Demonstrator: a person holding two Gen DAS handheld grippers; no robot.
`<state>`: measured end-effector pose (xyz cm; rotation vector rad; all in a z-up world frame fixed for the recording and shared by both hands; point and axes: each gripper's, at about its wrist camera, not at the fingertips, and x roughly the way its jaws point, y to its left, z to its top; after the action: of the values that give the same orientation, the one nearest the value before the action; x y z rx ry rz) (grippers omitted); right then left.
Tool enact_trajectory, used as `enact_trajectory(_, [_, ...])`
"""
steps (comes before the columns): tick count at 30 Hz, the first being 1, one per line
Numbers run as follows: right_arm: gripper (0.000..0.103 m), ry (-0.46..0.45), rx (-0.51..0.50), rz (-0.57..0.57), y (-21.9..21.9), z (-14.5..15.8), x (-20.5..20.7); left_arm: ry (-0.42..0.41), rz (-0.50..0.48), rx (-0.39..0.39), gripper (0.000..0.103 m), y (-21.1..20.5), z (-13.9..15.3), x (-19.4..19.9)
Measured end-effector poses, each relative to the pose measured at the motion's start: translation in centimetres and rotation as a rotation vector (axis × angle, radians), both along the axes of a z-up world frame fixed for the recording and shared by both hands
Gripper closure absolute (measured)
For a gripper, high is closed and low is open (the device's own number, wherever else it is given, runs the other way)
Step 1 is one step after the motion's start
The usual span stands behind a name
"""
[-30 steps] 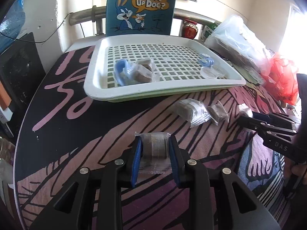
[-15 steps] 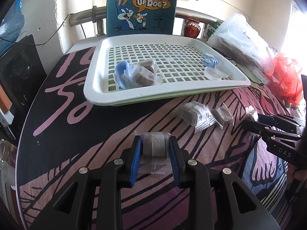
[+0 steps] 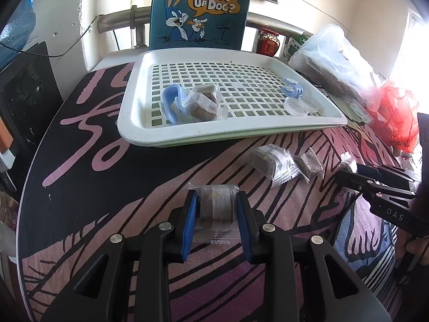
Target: Organize objects
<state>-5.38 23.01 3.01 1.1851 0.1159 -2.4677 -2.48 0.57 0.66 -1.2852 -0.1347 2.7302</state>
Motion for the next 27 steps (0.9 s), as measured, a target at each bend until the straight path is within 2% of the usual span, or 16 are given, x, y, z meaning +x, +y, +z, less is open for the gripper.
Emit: enact_trajectory(27, [0.074,-0.012,-0.036,-0.003,0.40,-0.01,-0.15,0.000,0.000,-0.004,0.076,-0.02,0.02,0.01])
